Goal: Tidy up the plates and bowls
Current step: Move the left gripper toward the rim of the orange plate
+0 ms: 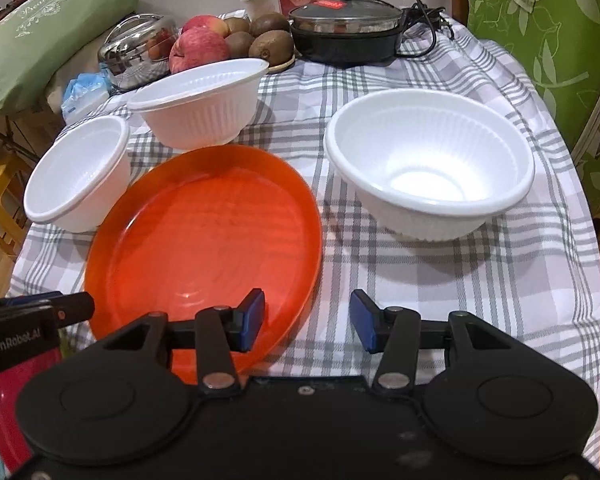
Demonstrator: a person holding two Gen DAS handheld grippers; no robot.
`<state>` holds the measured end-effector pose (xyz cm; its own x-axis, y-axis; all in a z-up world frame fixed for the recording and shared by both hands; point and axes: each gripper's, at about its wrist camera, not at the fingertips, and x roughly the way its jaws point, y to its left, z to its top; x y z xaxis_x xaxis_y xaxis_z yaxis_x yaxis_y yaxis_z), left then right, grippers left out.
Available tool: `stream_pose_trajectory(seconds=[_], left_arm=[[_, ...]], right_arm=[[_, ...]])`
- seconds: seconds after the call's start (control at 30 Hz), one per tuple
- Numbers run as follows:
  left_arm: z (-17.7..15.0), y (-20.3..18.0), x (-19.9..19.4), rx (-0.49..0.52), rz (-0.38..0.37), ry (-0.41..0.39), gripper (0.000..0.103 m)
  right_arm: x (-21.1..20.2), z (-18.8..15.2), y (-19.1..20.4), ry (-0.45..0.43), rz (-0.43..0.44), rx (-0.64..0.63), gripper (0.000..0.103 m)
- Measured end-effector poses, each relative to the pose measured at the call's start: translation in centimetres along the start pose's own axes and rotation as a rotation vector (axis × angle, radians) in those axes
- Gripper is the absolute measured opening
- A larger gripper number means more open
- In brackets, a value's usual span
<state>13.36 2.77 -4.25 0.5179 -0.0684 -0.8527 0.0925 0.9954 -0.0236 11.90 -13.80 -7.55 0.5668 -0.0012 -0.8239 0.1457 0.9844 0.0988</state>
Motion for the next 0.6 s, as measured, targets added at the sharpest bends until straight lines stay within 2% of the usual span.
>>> stream_pose_trajectory(seconds=[0.33,0.6], left_arm=[[0.7,1.0,2.1,-0.051,0.003,0.003,0.032],[1.5,1.0,3.4,-0.043,0.004,0.005,0.033]], right_arm=[[1.1,0.9,-0.2,-0.032,0.000,-0.004,0.051],[2.1,1.8,0.5,-0.056,-0.004,-0.056,0.051]])
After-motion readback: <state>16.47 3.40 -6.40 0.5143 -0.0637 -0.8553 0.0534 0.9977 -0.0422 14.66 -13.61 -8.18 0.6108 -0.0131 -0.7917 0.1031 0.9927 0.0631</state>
